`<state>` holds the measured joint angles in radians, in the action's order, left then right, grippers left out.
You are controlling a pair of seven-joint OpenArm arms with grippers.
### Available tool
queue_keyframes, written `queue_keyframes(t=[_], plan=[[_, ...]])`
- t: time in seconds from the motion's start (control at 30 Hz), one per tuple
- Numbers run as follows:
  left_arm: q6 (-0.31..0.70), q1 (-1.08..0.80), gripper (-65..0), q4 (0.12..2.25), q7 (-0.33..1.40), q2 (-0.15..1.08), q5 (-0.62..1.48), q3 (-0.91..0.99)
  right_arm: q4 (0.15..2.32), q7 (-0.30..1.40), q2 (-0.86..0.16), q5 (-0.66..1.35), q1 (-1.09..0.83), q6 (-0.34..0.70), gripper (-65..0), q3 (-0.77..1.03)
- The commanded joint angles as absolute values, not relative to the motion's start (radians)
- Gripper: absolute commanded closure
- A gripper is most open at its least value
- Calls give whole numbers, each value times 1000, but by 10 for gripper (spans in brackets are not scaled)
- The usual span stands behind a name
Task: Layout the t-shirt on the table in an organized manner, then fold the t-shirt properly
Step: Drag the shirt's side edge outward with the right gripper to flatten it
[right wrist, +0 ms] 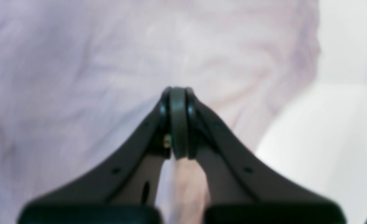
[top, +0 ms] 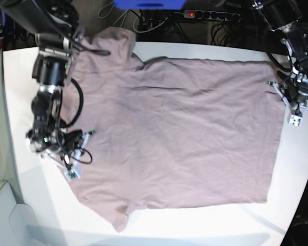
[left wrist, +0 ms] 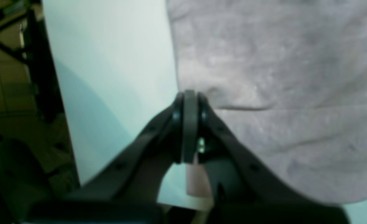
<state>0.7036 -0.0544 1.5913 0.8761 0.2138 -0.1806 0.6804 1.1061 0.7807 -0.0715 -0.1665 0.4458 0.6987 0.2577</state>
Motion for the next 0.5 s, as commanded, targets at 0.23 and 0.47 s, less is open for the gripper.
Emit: queue_keyframes(t=[0.23,0.47], plan=[[698,-96,-1,1621,862,229,-177,759,799,495,-145,-156,556,698,0,255],[698,-96,-1,1620,862,228,-177,766,679,334,-177,-156,584,698,0,255]])
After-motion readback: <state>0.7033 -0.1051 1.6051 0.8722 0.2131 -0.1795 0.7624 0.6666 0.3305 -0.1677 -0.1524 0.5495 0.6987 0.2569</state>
